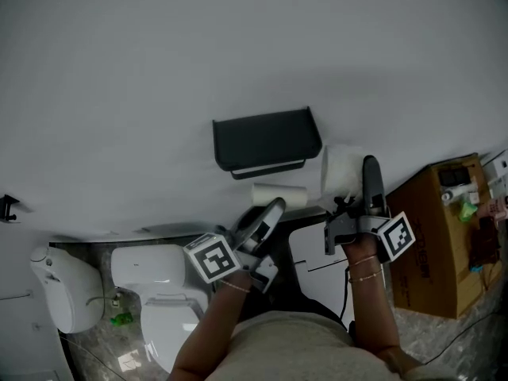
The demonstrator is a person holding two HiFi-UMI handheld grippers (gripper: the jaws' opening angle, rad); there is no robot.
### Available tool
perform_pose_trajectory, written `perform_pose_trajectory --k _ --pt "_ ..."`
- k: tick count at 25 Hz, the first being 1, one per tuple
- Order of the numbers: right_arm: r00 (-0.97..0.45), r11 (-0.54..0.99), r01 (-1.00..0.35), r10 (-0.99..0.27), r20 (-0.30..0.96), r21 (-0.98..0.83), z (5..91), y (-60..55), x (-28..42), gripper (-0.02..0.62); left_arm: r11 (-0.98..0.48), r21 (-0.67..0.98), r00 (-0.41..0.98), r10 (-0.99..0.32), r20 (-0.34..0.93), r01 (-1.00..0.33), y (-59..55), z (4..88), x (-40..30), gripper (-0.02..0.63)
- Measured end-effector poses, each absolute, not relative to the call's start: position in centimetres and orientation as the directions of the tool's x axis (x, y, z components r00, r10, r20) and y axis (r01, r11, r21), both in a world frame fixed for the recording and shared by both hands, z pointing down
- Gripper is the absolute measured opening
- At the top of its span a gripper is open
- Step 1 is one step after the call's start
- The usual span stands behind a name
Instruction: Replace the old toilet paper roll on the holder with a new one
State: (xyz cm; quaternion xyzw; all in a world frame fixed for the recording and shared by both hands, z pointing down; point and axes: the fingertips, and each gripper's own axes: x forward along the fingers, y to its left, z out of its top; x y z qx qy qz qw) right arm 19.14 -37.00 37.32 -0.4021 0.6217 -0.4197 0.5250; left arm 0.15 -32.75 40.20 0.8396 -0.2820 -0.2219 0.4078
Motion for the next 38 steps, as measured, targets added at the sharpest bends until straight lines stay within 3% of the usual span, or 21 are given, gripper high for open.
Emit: perform_pose_trajectory --k 11,16,38 --pt "-0.143 0.311 -0.044 -0.942 -0.302 -0.949 37.8 -39.7 15.1 0.471 -0.472 0.831 0.714 -0.686 -0.139 -0.293 -33.8 40.8 -3.9 0.187" --pt "-0.164 0.309 -0.054 -0.941 -0.296 -0.950 37.7 -39.2 9.5 0.471 -0.470 0.836 0.708 -0.691 -0.149 -0.283 -33.1 40.7 -8.7 0.187" --pt "-0.207 0.294 -0.015 -0.936 -0.285 -0.956 38.3 -39.4 9.0 0.471 -0.457 0.832 0.648 -0.744 -0.163 -0.315 -32.6 40.4 -9.3 0.187"
